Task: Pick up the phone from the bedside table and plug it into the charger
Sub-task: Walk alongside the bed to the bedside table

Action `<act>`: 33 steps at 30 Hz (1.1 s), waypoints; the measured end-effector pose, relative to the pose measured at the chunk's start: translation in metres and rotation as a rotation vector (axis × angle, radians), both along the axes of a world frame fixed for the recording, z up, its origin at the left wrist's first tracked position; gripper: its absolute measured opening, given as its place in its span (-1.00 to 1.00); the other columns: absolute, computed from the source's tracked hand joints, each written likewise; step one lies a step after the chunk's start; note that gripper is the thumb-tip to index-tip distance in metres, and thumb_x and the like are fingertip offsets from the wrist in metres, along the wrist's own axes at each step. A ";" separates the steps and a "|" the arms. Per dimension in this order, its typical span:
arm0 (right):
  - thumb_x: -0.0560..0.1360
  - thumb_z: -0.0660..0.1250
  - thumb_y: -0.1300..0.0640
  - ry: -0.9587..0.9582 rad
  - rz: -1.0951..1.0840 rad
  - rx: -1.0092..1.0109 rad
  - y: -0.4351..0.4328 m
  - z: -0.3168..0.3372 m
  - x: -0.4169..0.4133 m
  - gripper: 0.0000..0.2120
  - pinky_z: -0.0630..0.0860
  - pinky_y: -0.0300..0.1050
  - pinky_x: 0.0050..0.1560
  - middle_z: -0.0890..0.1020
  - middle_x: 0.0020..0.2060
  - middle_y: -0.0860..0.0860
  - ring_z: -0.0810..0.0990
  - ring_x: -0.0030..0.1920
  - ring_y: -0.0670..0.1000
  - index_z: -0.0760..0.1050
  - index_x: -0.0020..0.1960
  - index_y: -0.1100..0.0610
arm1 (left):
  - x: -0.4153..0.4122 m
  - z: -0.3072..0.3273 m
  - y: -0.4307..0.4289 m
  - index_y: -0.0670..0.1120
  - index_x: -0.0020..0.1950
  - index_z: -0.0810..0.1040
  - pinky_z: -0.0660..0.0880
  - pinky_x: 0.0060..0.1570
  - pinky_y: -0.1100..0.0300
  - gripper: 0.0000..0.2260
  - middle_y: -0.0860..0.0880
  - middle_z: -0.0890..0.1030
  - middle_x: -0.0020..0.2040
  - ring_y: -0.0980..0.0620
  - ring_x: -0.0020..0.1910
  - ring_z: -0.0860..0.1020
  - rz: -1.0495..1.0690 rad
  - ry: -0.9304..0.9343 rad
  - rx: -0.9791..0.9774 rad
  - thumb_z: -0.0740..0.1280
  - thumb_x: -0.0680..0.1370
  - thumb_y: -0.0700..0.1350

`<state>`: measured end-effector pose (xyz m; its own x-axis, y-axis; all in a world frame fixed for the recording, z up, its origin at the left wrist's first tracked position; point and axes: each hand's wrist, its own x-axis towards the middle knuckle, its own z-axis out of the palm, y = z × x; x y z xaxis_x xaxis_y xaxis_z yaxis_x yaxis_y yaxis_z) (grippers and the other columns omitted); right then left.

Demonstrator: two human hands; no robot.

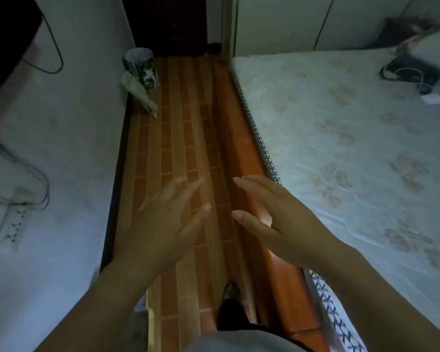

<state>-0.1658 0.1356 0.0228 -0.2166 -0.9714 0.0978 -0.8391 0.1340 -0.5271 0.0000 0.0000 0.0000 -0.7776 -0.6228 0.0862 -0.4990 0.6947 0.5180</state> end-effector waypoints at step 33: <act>0.46 0.03 -0.33 -0.099 -0.132 -0.006 -0.643 -0.002 -0.344 -0.41 0.15 -0.61 0.00 0.42 0.34 -0.13 0.24 0.14 -0.38 0.29 0.39 -0.07 | -0.360 0.009 -0.658 0.15 0.38 0.25 0.34 0.22 0.08 -0.49 0.06 0.34 0.40 0.08 0.34 0.31 -0.111 0.005 0.011 0.00 0.50 0.31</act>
<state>-0.5096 -0.5075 0.0209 -0.3514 -0.9332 0.0755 -0.7586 0.2365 -0.6071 -0.3600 -0.6583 0.0086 -0.8415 -0.5337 0.0839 -0.4168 0.7401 0.5278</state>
